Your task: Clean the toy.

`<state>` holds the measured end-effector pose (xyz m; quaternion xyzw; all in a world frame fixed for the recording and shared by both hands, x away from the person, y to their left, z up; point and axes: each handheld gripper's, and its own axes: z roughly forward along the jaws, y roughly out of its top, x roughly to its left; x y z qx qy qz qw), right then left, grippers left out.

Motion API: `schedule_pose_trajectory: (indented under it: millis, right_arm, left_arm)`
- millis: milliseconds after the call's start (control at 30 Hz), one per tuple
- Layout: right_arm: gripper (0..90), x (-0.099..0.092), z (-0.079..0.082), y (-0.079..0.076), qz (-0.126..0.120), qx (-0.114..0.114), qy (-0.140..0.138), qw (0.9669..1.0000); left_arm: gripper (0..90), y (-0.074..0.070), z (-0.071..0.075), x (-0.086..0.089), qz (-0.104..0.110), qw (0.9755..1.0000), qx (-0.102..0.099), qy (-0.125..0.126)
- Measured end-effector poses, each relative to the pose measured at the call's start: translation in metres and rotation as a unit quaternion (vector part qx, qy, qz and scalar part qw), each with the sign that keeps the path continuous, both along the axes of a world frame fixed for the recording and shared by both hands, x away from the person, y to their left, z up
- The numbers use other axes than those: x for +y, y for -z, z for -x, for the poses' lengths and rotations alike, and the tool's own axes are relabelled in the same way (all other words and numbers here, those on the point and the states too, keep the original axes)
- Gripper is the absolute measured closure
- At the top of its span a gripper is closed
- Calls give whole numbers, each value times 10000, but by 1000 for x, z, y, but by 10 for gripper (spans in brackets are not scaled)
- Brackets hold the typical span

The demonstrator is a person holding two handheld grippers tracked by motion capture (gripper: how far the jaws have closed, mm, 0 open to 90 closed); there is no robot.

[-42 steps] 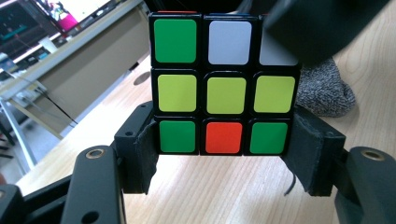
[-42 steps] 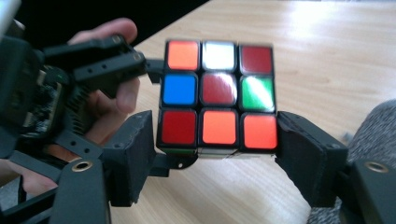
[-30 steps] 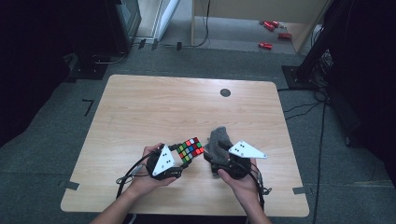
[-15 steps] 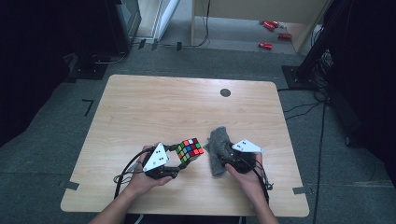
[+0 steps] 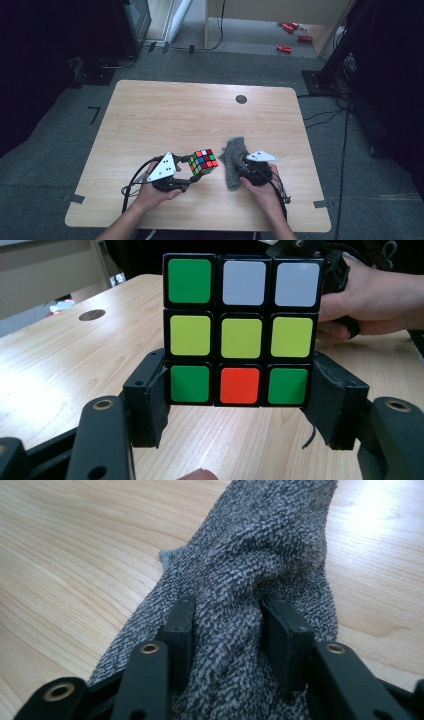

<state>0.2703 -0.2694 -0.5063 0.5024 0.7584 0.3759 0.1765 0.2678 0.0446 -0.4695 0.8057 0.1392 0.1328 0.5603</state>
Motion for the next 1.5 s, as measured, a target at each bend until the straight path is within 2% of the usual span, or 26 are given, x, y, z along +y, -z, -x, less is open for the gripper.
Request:
schedule_pose_trajectory:
  millis: [67,167,267,400,500,567,667,733,800,833,867,1033,1100,1367,1500]
  right_arm:
    - [653,1,0,0,43,18,-4,10000]
    - [718,3,0,-3,145,-28,-47,9999]
    - [738,1,4,-11,-163,-191,7,9997]
    - [739,1,17,-34,-565,-653,-1,9963]
    - [738,5,31,-57,-871,-1066,-180,9903]
    - [738,9,39,-71,-1099,-1245,-342,9855]
    - [736,20,53,-90,-1514,-1458,-785,9745]
    - [736,29,58,-95,-1608,-1540,-1048,9692]
    - [734,39,62,-97,-1723,-1506,-1312,9646]
    - [733,42,62,-96,-1745,-1454,-1383,9640]
    - [731,45,62,-93,-1732,-1413,-1398,9646]
    - [732,36,52,-80,-2252,-1103,-1276,9596]
    - [731,32,50,-78,-2363,-1008,-1217,9587]
    - [729,32,46,-78,-2429,-962,-1210,9577]
    - [735,33,43,-73,-2678,-784,-1174,9531]
  left_arm:
    - [353,0,-1,0,6,10000,57,-45]
    - [353,0,-2,0,82,9998,191,22]
    - [353,-2,-3,1,200,9992,322,142]
    - [353,-3,-3,0,231,9987,384,227]
    - [353,-2,-2,-2,163,9991,320,231]
    - [352,-1,-2,-4,95,9994,265,202]
    - [353,1,0,-7,-40,9996,193,224]
    - [352,1,2,-10,-36,9995,199,263]
    - [352,1,2,-11,72,9988,319,354]
    - [352,1,2,-11,162,9982,395,419]
    - [352,1,2,-11,137,9982,393,433]
    - [353,1,1,-10,151,9974,455,528]
    - [353,0,2,-9,196,9972,470,545]
    - [353,-2,3,-5,213,9977,397,513]
    - [352,0,4,-7,144,9979,414,472]
